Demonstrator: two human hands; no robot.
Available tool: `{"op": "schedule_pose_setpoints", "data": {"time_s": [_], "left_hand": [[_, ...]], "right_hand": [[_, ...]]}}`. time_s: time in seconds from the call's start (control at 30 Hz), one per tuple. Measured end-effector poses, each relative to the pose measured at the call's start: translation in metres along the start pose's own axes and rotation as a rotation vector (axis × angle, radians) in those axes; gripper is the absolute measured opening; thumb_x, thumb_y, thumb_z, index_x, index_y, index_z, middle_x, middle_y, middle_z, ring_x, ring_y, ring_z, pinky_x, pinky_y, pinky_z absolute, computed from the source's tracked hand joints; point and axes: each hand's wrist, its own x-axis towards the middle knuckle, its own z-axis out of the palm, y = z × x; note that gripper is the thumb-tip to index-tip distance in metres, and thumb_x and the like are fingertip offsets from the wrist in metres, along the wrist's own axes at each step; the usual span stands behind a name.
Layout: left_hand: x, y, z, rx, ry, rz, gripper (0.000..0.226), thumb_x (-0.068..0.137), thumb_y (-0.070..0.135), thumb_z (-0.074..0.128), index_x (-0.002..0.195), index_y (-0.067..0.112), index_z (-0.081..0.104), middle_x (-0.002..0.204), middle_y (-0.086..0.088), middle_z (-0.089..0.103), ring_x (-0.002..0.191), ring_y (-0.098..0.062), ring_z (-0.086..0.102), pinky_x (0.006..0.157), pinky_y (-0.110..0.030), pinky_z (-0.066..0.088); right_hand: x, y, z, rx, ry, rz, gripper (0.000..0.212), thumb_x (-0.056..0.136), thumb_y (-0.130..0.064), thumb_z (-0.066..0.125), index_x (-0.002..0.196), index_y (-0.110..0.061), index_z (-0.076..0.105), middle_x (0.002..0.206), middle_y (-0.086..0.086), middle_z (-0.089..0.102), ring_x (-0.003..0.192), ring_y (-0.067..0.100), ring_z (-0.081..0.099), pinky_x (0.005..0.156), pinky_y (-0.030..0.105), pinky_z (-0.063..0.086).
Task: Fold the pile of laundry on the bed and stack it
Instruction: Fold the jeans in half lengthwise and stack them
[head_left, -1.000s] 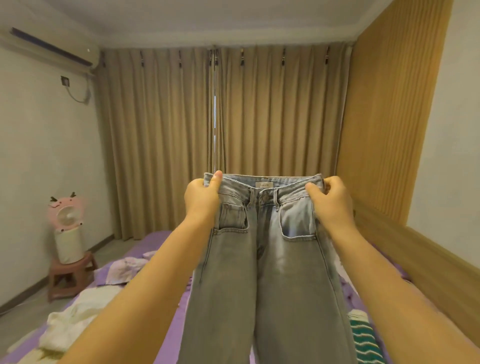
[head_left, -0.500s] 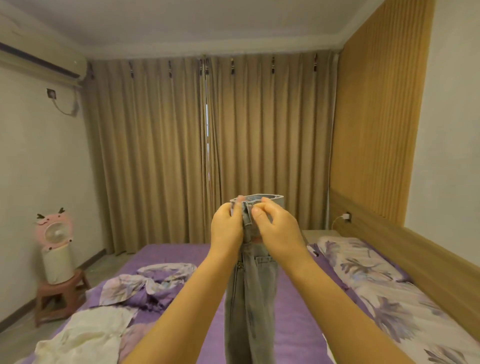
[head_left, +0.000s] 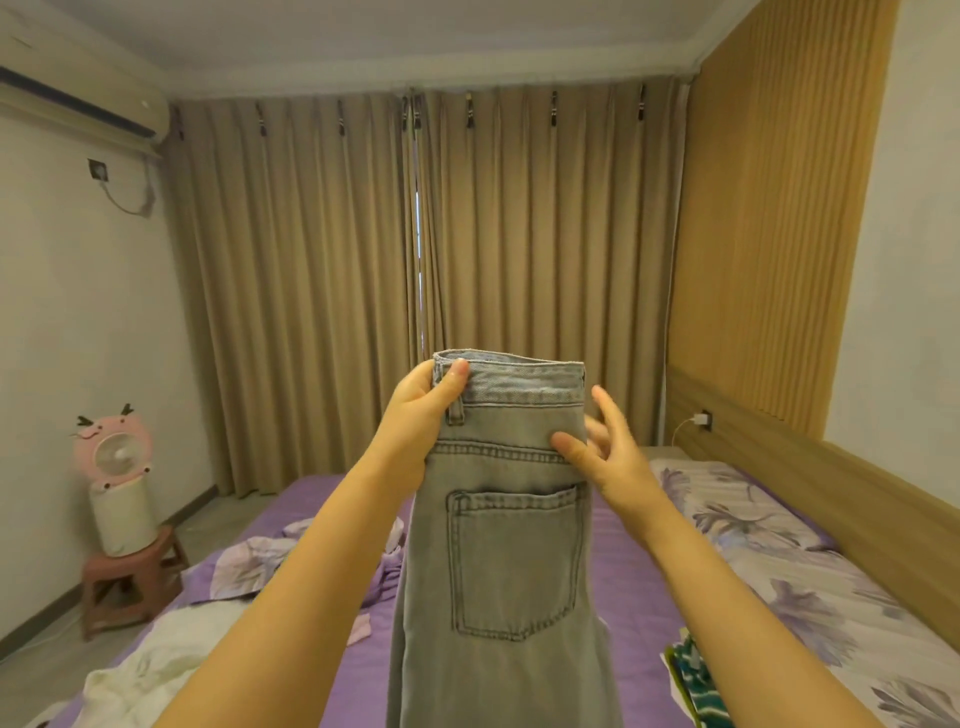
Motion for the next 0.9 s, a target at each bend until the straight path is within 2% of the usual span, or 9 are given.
{"op": "schedule_pose_setpoints", "data": {"time_s": [0.1, 0.17, 0.23, 0.37, 0.5, 0.63, 0.7, 0.83, 0.9], "left_hand": [[0.009, -0.008, -0.015, 0.247, 0.072, 0.044, 0.024, 0.099, 0.031, 0.049, 0.102, 0.009, 0.059, 0.093, -0.005, 0.066, 0.084, -0.016, 0.062, 0.075, -0.033, 0.054], [0.012, -0.018, -0.025, 0.591, 0.149, 0.111, 0.034, 0.100, 0.038, 0.043, 0.101, 0.006, 0.054, 0.089, -0.002, 0.060, 0.082, -0.015, 0.054, 0.072, -0.030, 0.047], [0.013, -0.026, -0.035, 0.738, 0.239, 0.119, 0.041, 0.099, 0.046, 0.037, 0.089, 0.008, 0.051, 0.078, 0.001, 0.053, 0.071, -0.014, 0.047, 0.064, -0.026, 0.039], [0.017, -0.029, -0.050, 0.772, 0.352, 0.112, 0.052, 0.097, 0.053, 0.034, 0.066, 0.012, 0.038, 0.063, 0.003, 0.045, 0.057, -0.011, 0.038, 0.052, -0.012, 0.034], [0.016, -0.029, -0.056, 0.725, 0.414, 0.142, 0.053, 0.096, 0.053, 0.036, 0.068, 0.008, 0.041, 0.063, 0.001, 0.043, 0.057, -0.011, 0.036, 0.052, -0.011, 0.034], [0.014, -0.032, -0.061, 0.639, 0.467, 0.155, 0.052, 0.096, 0.052, 0.038, 0.067, 0.009, 0.040, 0.062, 0.000, 0.041, 0.057, -0.010, 0.034, 0.050, -0.009, 0.034], [0.013, -0.033, -0.063, 0.631, 0.492, 0.122, 0.052, 0.096, 0.053, 0.037, 0.066, 0.010, 0.038, 0.063, 0.001, 0.040, 0.057, -0.010, 0.034, 0.051, -0.015, 0.035], [0.004, -0.043, -0.077, 0.648, 0.481, -0.055, 0.051, 0.096, 0.054, 0.039, 0.071, 0.010, 0.042, 0.068, -0.002, 0.048, 0.064, -0.016, 0.043, 0.058, -0.030, 0.033], [-0.005, -0.045, -0.085, 0.835, 0.486, -0.108, 0.043, 0.096, 0.049, 0.043, 0.099, 0.008, 0.055, 0.100, -0.007, 0.061, 0.088, -0.024, 0.055, 0.072, -0.035, 0.039]], "right_hand": [[0.003, 0.020, 0.007, 0.012, -0.031, 0.007, 0.051, 0.071, -0.034, 0.072, 0.118, -0.019, 0.058, 0.112, -0.003, 0.070, 0.102, 0.010, 0.066, 0.081, 0.021, 0.053], [0.006, 0.024, 0.017, -0.031, 0.003, -0.010, 0.046, 0.068, -0.039, 0.074, 0.108, -0.021, 0.062, 0.101, -0.012, 0.072, 0.095, 0.005, 0.067, 0.073, 0.014, 0.051], [0.009, 0.025, 0.028, -0.085, 0.010, -0.021, 0.048, 0.066, -0.046, 0.074, 0.107, -0.024, 0.062, 0.100, -0.015, 0.072, 0.093, 0.001, 0.067, 0.073, 0.014, 0.051], [0.015, 0.028, 0.045, -0.112, 0.061, -0.072, 0.046, 0.066, -0.052, 0.073, 0.103, -0.025, 0.063, 0.097, -0.013, 0.072, 0.090, 0.000, 0.066, 0.074, 0.015, 0.052], [0.021, 0.028, 0.059, -0.128, 0.126, -0.114, 0.031, 0.073, -0.040, 0.076, 0.096, -0.024, 0.063, 0.093, -0.012, 0.072, 0.086, 0.000, 0.066, 0.070, 0.014, 0.051], [0.017, 0.031, 0.058, -0.028, 0.022, -0.054, 0.046, 0.067, -0.050, 0.078, 0.101, -0.022, 0.065, 0.099, -0.008, 0.073, 0.093, 0.009, 0.069, 0.074, 0.023, 0.055], [0.006, 0.043, 0.057, -0.044, -0.029, 0.001, 0.048, 0.068, -0.058, 0.072, 0.102, -0.024, 0.066, 0.100, -0.010, 0.072, 0.096, 0.007, 0.067, 0.074, 0.017, 0.053], [-0.016, 0.070, 0.070, -0.065, -0.006, 0.045, 0.035, 0.082, -0.051, 0.061, 0.105, -0.025, 0.065, 0.104, -0.011, 0.070, 0.100, 0.006, 0.065, 0.089, 0.033, 0.052], [-0.018, 0.068, 0.077, -0.072, -0.021, 0.007, 0.031, 0.083, -0.046, 0.061, 0.107, -0.026, 0.064, 0.105, -0.014, 0.069, 0.101, 0.002, 0.064, 0.089, 0.030, 0.051]]}}
